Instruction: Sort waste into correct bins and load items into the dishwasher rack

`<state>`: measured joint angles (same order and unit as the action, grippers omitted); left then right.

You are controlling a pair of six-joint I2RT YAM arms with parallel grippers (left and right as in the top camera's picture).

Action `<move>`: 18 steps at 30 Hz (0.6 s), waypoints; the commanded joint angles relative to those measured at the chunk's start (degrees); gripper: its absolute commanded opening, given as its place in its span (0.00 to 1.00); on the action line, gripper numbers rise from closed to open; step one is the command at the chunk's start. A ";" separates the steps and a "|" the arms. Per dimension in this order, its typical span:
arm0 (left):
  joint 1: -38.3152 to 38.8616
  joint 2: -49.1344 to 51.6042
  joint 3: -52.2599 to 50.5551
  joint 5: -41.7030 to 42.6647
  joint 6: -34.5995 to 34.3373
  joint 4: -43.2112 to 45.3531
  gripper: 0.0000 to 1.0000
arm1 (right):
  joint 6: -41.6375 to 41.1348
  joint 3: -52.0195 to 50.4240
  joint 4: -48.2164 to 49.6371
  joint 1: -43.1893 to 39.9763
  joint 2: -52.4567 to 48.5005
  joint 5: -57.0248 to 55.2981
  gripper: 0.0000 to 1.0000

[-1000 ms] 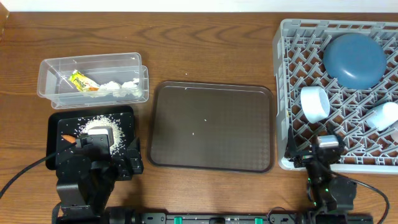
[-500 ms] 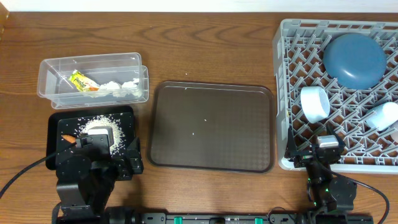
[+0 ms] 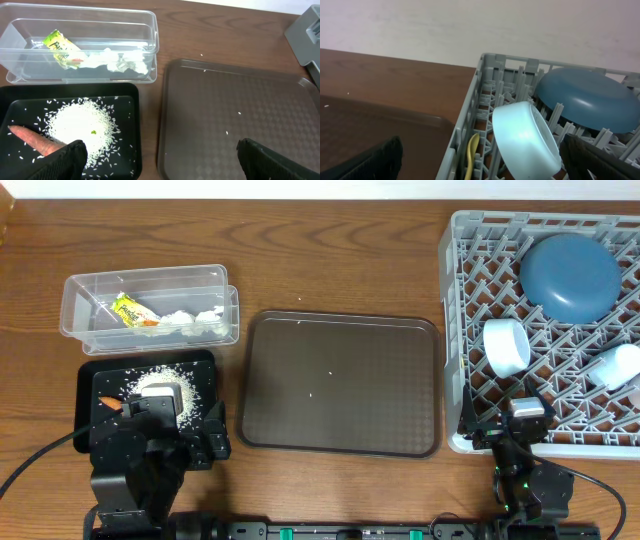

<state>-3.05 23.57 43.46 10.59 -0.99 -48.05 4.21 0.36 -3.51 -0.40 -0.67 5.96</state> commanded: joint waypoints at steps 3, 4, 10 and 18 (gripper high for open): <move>-0.09 -0.15 -0.37 0.37 0.76 0.15 0.98 | 0.57 -0.04 -0.20 0.92 0.37 0.48 0.99; -0.09 -0.15 -0.37 0.35 0.76 0.15 0.98 | 0.57 -0.04 -0.17 0.92 0.37 0.48 0.99; -0.11 -0.24 -0.46 0.37 0.79 0.15 0.98 | 0.57 -0.04 -0.20 0.92 0.37 0.48 0.99; -0.09 -5.31 -4.96 -0.81 1.64 0.70 0.98 | 0.57 -0.04 -0.20 0.92 0.37 0.48 0.99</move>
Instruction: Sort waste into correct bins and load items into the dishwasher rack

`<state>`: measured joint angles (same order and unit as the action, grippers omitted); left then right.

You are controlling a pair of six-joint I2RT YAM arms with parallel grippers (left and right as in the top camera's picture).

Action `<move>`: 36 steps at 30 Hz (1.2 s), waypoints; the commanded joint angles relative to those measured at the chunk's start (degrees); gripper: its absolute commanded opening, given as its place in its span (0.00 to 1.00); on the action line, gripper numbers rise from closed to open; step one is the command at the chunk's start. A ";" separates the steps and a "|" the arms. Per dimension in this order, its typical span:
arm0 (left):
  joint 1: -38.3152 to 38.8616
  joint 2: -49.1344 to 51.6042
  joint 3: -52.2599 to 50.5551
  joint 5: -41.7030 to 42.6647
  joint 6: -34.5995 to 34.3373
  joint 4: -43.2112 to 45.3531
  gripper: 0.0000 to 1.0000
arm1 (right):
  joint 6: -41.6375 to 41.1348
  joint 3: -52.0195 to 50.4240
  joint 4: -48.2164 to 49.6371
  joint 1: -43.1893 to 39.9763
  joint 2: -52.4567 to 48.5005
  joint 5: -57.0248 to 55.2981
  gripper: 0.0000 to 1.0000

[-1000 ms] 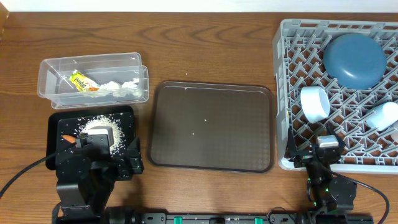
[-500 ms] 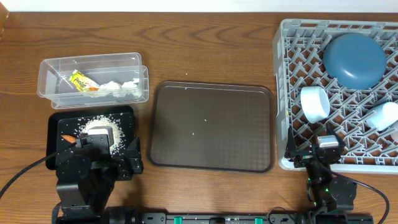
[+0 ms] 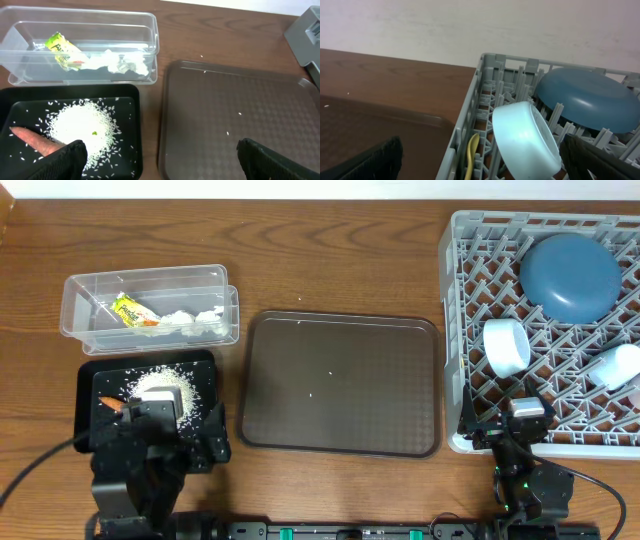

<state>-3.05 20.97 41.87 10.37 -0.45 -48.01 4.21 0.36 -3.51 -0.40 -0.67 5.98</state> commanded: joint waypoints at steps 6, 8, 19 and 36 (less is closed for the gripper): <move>-0.09 -14.27 -18.82 -0.72 0.17 13.46 0.98 | 0.57 -0.04 -0.20 0.92 0.37 0.46 0.99; 0.02 -17.99 -24.20 -0.72 -1.05 18.95 0.98 | 0.57 -0.04 -0.17 0.92 0.37 0.46 0.99; 1.38 -20.87 -41.62 -3.37 -2.12 51.21 0.98 | 0.57 -0.04 -0.20 0.92 0.37 0.46 0.99; 1.49 -20.83 -41.64 -6.97 -2.82 44.19 0.98 | 0.57 -0.04 -0.17 0.92 0.37 0.46 0.99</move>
